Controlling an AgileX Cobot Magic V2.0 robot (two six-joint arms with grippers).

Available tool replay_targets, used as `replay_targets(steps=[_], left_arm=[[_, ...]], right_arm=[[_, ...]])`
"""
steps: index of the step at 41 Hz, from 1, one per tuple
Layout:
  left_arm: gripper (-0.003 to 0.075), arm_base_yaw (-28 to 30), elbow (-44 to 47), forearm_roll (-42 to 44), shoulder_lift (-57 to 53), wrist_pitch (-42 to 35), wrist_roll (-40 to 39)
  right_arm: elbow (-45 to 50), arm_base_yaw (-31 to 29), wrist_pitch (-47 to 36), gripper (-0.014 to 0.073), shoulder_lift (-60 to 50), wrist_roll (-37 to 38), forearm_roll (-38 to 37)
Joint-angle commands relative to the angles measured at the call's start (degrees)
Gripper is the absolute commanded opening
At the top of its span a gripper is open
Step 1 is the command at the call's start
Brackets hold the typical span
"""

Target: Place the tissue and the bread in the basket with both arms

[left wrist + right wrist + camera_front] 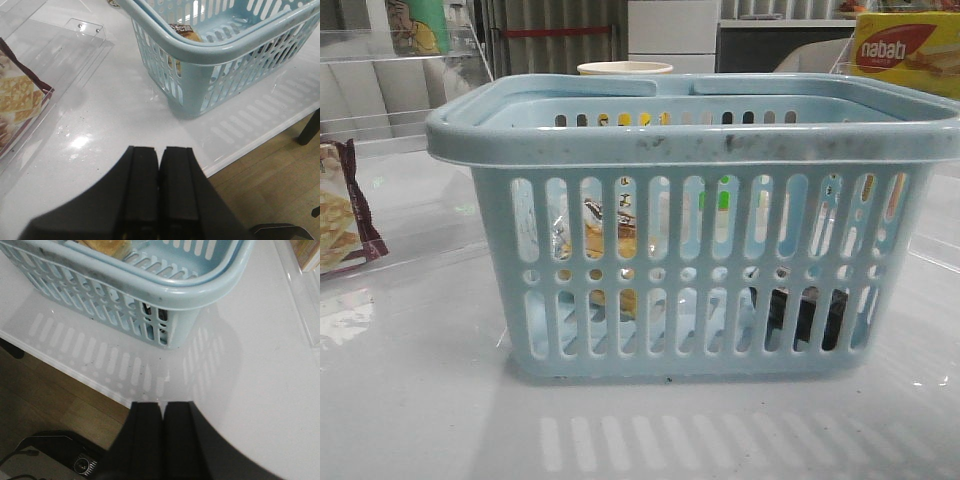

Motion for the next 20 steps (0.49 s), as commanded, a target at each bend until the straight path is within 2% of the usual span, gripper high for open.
replay_targets(steps=[1,15,20], left_arm=[[0.0091,-0.4,-1.54,0.35,0.21,-4.51,-0.67],[0.0091,-0.27,-1.54,0.17,-0.44,-4.53,-0.67],[0.0091,2.88,-1.32,-0.16,-3.82,-4.7,-0.67]], right_arm=[[-1.36,-0.37,-3.26,0.0057,-0.04,0.17,-0.5],[-1.36,-0.37,-3.26,0.0057,-0.04,0.17,-0.5],[-1.36,-0.37,-3.12,0.0057,-0.04,0.17,-0.5]])
